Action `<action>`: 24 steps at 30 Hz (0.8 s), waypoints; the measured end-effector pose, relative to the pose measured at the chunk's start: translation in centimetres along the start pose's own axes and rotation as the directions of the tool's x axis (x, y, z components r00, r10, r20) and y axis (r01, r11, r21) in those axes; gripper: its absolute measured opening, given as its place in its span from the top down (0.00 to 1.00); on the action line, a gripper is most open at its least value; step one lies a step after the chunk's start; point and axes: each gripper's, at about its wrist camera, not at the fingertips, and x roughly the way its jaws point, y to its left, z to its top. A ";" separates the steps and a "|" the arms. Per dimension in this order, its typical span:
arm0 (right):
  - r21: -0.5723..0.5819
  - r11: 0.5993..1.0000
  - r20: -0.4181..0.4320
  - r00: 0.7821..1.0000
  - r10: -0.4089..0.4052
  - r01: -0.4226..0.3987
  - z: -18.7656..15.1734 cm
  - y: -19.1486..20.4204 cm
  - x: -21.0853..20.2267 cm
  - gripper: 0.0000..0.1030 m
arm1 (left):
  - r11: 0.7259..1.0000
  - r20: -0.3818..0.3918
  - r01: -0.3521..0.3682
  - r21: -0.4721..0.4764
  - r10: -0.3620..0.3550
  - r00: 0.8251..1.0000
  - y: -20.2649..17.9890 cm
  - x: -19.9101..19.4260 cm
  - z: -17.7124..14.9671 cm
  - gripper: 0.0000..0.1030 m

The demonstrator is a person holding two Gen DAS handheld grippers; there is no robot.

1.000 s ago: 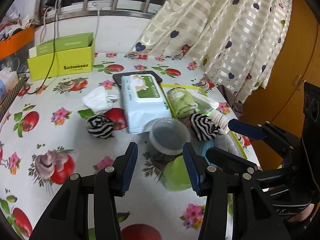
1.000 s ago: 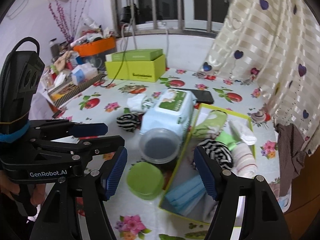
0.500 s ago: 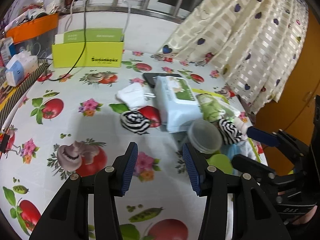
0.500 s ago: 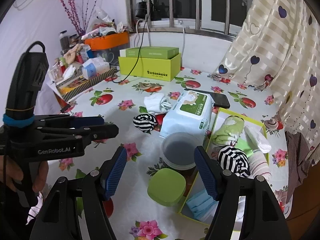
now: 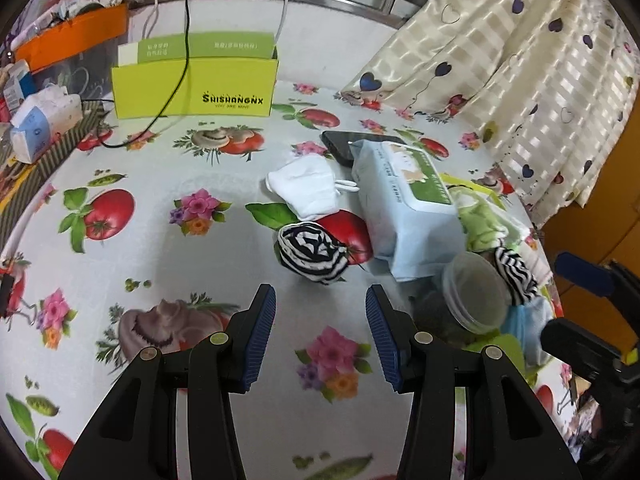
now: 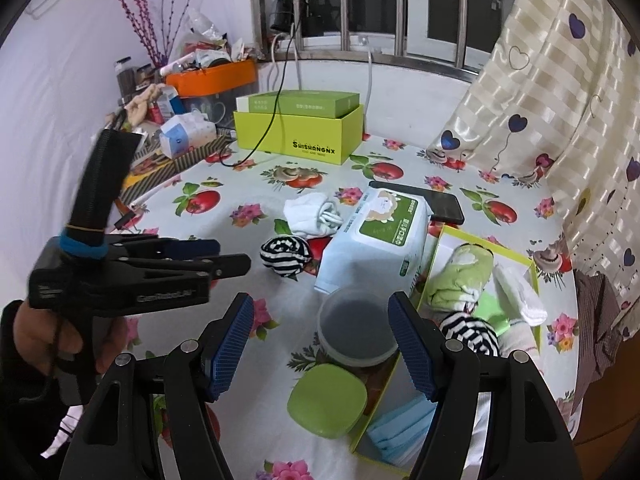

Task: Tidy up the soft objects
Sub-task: 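Withdraw both tools from the tray toward the striped sock and white cloth, then grasp the black-and-white striped sock with the left tool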

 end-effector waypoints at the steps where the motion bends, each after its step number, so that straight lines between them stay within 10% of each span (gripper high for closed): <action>1: -0.004 1.000 -0.002 1.000 0.000 0.000 0.2 0.0 0.2 0.32 | 1.000 -0.008 0.001 -0.001 -0.001 1.000 0.1 0.6 0.2 0.53; 24: -0.025 0.999 -0.070 0.997 0.028 -0.030 5.4 -2.5 6.9 0.32 | 0.999 -0.053 -0.033 0.027 0.034 0.998 0.7 7.6 2.2 0.53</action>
